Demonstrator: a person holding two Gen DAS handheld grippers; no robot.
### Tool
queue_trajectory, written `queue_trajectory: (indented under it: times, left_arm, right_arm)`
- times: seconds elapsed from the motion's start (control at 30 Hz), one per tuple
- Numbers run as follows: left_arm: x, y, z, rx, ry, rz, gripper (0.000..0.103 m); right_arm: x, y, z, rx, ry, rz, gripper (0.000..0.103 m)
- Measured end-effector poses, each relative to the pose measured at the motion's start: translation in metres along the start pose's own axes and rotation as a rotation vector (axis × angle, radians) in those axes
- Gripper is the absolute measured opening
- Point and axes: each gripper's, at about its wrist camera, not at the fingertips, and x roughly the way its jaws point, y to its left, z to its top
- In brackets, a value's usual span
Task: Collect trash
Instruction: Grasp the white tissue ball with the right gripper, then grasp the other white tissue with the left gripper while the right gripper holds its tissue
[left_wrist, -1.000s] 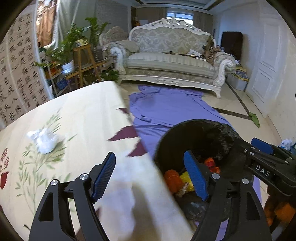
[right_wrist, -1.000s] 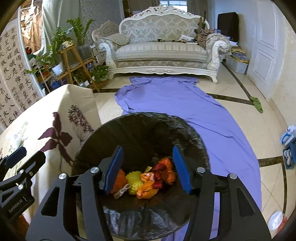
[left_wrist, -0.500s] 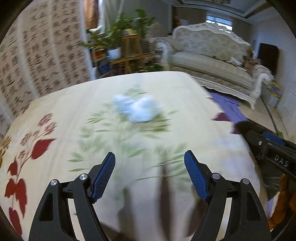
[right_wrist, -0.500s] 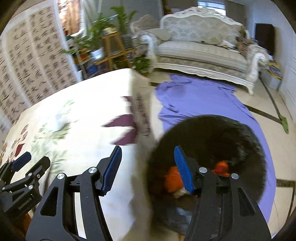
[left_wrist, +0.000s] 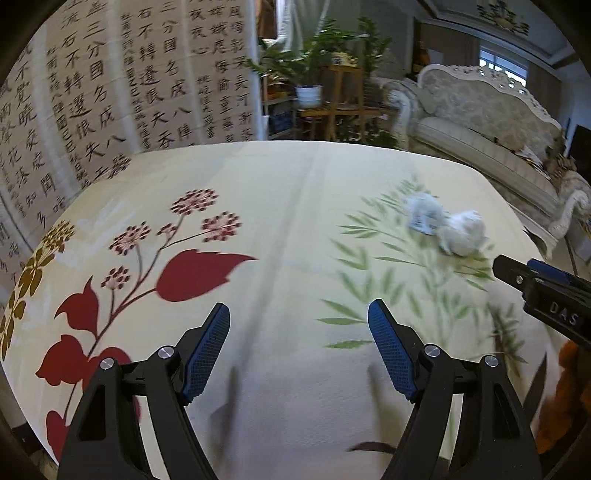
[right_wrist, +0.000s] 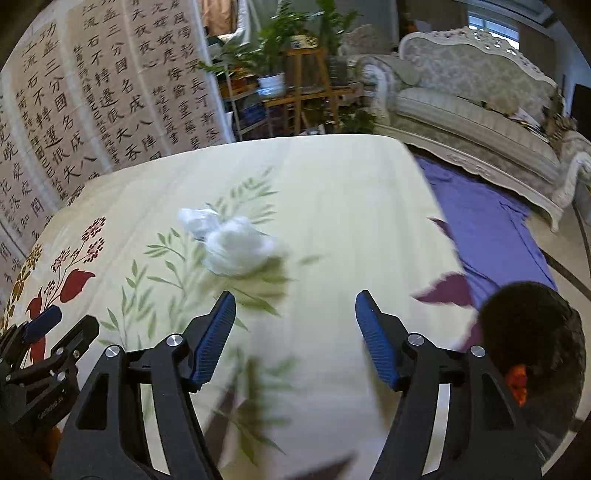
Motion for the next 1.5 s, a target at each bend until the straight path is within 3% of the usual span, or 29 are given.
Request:
queue_trajectory:
  times: [0.33, 0.47, 0.57, 1.1, 1.5]
  left_arm:
    - [0.004, 0.009, 0.0, -0.03, 0.015, -0.031, 0.076]
    - [0.006, 0.004, 0.004, -0.019, 0.013, -0.045, 0.076]
    - [0.009, 0.001, 0.007, -0.013, 0.011, -0.053, 0.076]
    - [0.034, -0.064, 0.036, 0.097, -0.005, -0.135, 0.077]
    - [0.06, -0.087, 0.058, 0.123, 0.023, -0.152, 0.077]
  right_arm:
    - [0.039, 0.029, 0.022, -0.058, 0.052, -0.004, 0.066]
    - [0.043, 0.025, 0.026, -0.062, 0.061, -0.022, 0.04]
    - [0.044, 0.019, 0.027, -0.066, 0.06, -0.039, 0.037]
    - [0.038, -0.036, 0.031, -0.033, 0.05, -0.116, 0.036]
    - [0.036, -0.049, 0.031, -0.008, 0.045, -0.088, 0.037]
